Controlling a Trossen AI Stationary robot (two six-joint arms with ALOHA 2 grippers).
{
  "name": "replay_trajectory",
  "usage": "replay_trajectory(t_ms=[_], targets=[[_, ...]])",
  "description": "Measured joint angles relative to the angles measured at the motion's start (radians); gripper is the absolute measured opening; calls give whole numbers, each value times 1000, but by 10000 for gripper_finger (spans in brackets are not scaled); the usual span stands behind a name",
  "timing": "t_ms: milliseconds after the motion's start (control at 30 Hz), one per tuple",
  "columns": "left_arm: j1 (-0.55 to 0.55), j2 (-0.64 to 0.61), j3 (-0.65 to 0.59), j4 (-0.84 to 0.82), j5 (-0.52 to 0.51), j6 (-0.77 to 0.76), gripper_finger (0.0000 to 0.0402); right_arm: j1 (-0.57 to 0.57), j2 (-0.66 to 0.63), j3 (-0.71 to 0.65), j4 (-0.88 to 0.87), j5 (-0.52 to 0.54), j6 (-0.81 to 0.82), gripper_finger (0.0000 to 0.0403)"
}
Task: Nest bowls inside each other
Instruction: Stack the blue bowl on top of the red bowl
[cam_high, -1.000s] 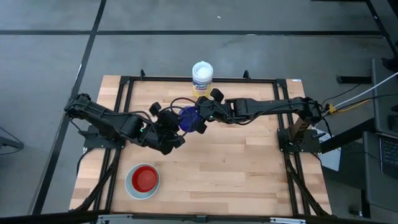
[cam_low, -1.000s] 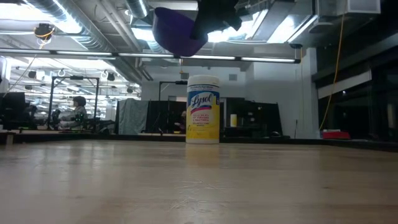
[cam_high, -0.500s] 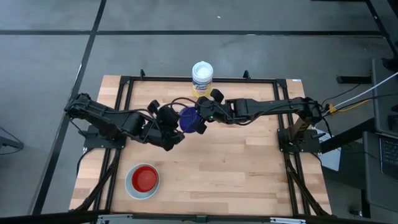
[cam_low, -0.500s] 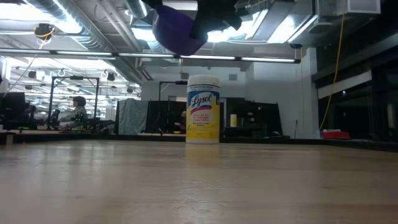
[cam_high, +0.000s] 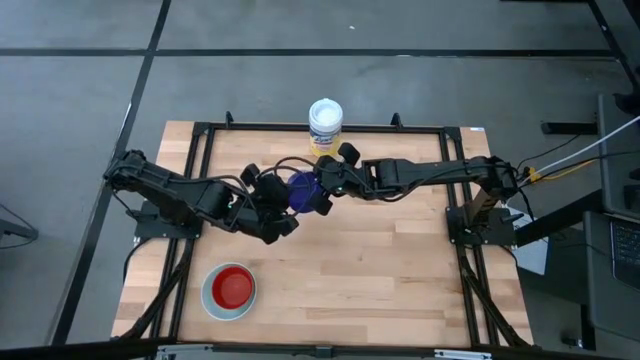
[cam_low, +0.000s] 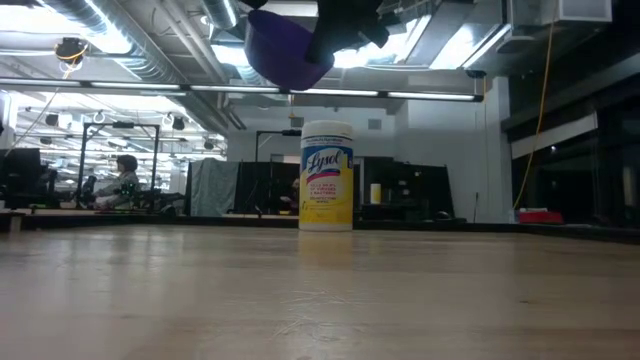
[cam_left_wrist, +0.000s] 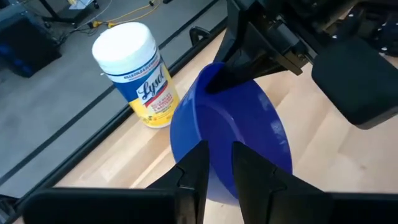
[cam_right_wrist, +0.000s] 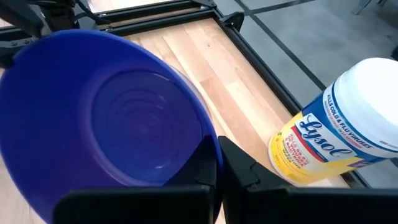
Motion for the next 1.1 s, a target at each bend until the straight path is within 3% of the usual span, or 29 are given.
replay_trajectory(t_ms=[600,867,1100], targets=[[16,3,0,-72,-22,-14,64,20,2,0,32,10,-7,1],[26,3,0,-120,-63,-55,10,35,4,-2,56,29,-7,1],[24,-4,0,-156,-106,-102,4,48,1,-4,98,-1,-44,3]])
